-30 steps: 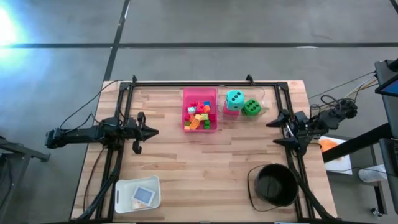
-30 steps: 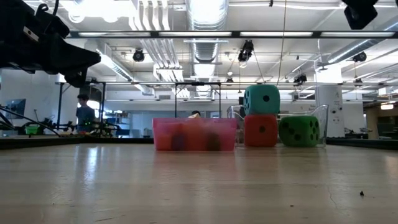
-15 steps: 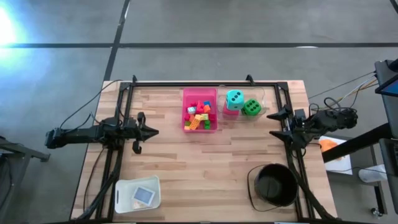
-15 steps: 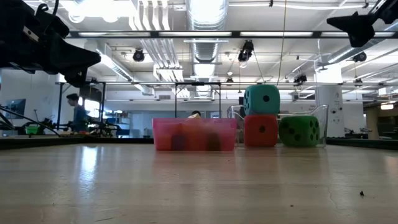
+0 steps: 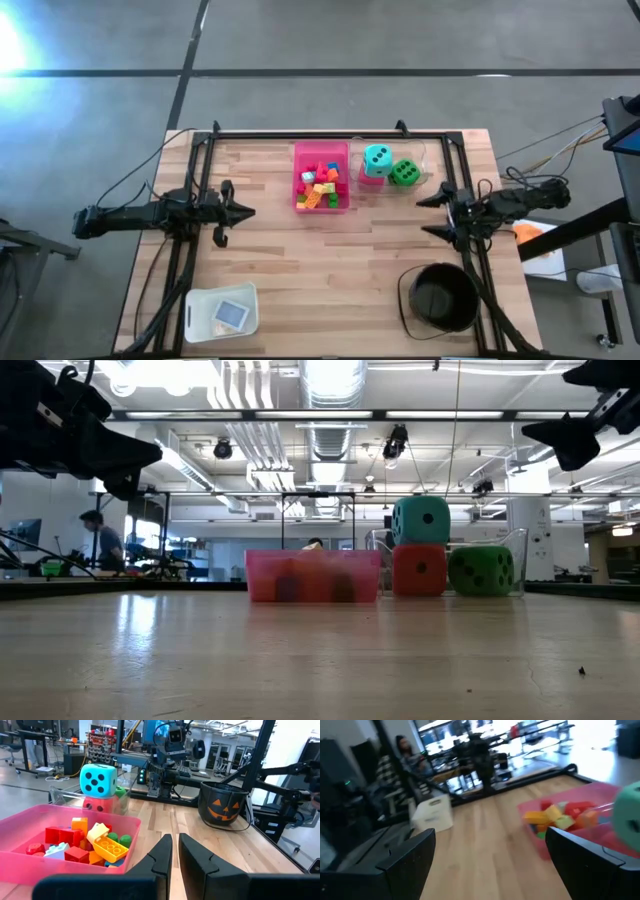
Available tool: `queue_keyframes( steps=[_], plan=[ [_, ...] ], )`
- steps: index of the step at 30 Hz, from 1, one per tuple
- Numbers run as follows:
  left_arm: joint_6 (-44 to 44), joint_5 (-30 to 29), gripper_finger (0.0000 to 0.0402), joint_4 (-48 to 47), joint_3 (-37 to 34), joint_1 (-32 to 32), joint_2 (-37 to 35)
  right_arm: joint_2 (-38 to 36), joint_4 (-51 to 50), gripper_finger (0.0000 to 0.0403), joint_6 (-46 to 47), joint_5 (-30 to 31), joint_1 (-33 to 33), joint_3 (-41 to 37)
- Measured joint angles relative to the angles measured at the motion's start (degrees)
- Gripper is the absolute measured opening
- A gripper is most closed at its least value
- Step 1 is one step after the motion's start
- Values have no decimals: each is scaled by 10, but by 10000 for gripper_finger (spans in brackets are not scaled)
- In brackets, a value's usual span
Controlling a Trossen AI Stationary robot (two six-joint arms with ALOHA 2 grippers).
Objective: Pick & Place Toys
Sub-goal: Return to Home Position
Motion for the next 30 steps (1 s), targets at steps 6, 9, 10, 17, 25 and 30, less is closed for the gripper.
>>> queue_keyframes(
  steps=[6,9,10,17,25,30],
  plan=[
    [0,0,37,0,0,0,0,0,23,370,-9,-58,0,-29],
    [0,0,37,0,0,0,0,0,35,370,-20,-87,0,-41],
    [0,0,37,0,0,0,0,0,43,370,-30,-102,0,-46],
    [0,0,37,0,0,0,0,0,59,370,-91,-216,0,-74],
    [0,0,37,-1,0,0,0,4,163,370,-134,-366,0,-122],
    [0,-2,37,-1,0,0,0,8,161,370,-175,-337,0,-123]
  ],
)
